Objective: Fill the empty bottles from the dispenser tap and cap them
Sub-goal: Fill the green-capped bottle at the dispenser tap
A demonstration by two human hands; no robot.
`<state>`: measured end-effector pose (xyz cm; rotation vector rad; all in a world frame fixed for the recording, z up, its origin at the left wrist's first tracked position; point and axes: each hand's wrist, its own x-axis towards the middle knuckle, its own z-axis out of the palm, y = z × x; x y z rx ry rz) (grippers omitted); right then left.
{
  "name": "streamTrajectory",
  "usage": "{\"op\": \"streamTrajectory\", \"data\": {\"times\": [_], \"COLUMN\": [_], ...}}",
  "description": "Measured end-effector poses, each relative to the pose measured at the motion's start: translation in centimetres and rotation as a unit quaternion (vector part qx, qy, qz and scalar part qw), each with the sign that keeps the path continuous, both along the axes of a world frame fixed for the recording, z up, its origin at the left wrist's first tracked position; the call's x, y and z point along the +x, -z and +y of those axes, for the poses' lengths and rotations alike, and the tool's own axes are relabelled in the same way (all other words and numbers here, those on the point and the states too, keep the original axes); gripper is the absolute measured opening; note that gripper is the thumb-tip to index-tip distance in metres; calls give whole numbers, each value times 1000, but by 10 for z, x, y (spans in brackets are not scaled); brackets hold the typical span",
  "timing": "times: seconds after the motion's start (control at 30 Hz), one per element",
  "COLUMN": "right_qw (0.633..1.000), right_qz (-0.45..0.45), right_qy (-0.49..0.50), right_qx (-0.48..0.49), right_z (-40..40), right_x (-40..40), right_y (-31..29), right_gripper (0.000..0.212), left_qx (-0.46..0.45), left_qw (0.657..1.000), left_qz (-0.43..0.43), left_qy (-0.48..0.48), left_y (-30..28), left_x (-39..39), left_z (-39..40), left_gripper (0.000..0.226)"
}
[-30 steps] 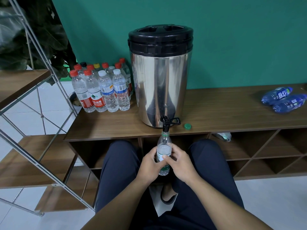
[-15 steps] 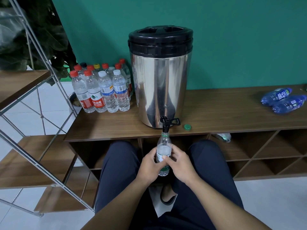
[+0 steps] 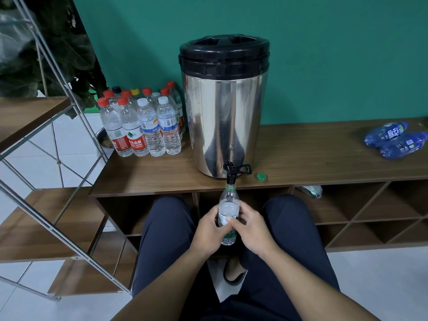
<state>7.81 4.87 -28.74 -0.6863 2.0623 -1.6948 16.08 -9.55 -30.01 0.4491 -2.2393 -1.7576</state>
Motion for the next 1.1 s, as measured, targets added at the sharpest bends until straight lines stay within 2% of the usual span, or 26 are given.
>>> {"op": "streamTrajectory", "data": {"times": [1.1], "right_qw": [1000], "right_qz": [12], "right_qy": [5], "right_qx": [5], "right_z": [-1], "right_x": [-2], "right_y": [2], "right_gripper": [54], "left_qx": [-34], "left_qw": [999], "left_qz": [-4], "left_qy": [7], "left_y": [2], "left_x": [-1], "left_z": [-1], "left_gripper": [49]}}
